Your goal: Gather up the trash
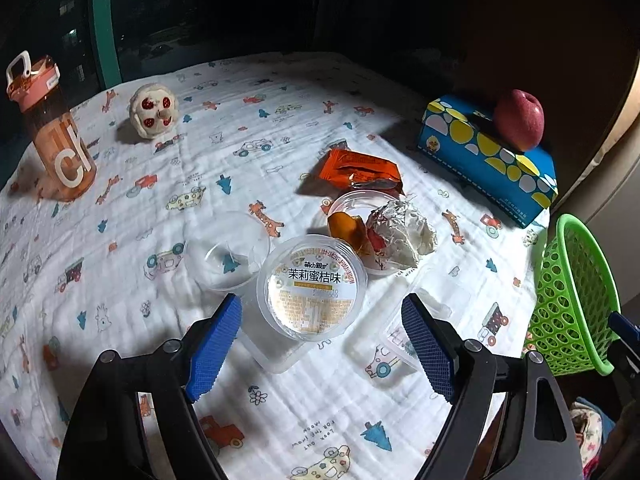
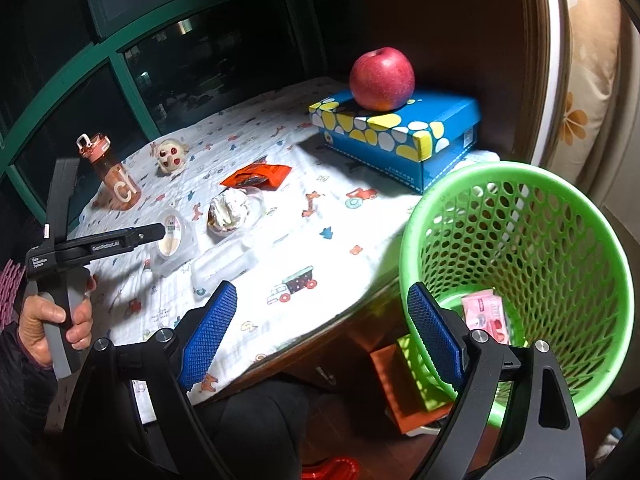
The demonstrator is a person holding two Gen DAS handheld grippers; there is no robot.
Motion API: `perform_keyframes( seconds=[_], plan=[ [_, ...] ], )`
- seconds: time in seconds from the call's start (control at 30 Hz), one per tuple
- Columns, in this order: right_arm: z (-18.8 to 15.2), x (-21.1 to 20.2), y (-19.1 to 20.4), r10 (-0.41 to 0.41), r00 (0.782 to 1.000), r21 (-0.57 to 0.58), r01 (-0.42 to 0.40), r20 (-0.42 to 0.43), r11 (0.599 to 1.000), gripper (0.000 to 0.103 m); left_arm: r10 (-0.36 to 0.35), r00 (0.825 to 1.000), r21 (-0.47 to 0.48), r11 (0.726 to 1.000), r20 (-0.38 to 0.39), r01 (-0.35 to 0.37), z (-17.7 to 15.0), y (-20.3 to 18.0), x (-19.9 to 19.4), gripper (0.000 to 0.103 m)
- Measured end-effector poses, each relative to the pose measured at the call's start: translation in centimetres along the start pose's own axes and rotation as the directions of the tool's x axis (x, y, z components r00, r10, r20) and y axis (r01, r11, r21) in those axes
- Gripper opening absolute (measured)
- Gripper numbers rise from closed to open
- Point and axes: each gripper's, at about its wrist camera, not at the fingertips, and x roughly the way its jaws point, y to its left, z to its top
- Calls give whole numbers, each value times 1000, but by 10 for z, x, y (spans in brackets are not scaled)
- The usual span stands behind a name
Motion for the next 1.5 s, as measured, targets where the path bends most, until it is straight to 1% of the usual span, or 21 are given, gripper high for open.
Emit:
perform_keyframes(
  seconds=[0.13, 0.27, 0.33, 0.4, 0.53, 0.6, 0.67, 0.7, 0.87, 1.1, 1.3, 1.33, 1.43, 1.5],
  plan=[
    [-1, 5, 1, 8, 1000, -3, -8, -10, 1000, 86, 16, 1000, -62, 998, -27, -18, 3, 3, 15, 79],
    [-2, 8, -1, 14, 1000, 2, -14, -19, 1000, 86, 45, 998, -86, 995, -39, -48, 6, 2, 25, 80],
    [-2, 11, -2, 19, 1000, 5, -19, -24, 1000, 86, 63, 997, -100, 993, -46, -67, 8, 3, 30, 82],
    [-3, 13, -2, 22, 999, 6, -22, -29, 1000, 86, 80, 995, -112, 990, -52, -86, 10, 3, 35, 82],
    [-4, 16, -1, 27, 999, 4, -27, -38, 1000, 86, 85, 995, -137, 986, -56, -92, 13, 6, 42, 82],
    [-5, 18, -1, 29, 999, 3, -29, -44, 1000, 86, 78, 996, -140, 986, -52, -85, 14, 6, 44, 76],
    [-5, 20, 1, 33, 998, 0, -33, -49, 999, 86, 60, 997, -144, 987, -53, -67, 14, 6, 44, 67],
    [-5, 21, 2, 35, 998, -3, -35, -52, 999, 86, 54, 997, -145, 987, -52, -61, 14, 6, 44, 67],
    [-5, 28, 9, 44, 997, -16, -45, -65, 999, 86, 29, 999, -136, 990, -28, -33, 12, 5, 32, 66],
    [-1, 47, 31, 85, 992, -45, -90, -96, 995, 86, -3, 1000, -118, 993, 14, 5, 13, 7, 4, 66],
    [5, 71, 58, 143, 982, -94, -155, -127, 983, 87, 1, 999, -88, 996, 45, 3, 12, 14, -22, 66],
    [6, 77, 62, 159, 978, -105, -174, -134, 979, 90, 5, 999, -87, 996, 51, 0, 12, 16, -25, 66],
    [10, 92, 73, 177, 973, -134, -197, -149, 971, 94, 8, 998, -93, 996, 62, -2, 11, 25, -34, 66],
    [12, 103, 78, 189, 967, -151, -215, -172, 965, 94, 15, 998, -100, 995, 63, -9, 10, 30, -37, 66]
  ],
)
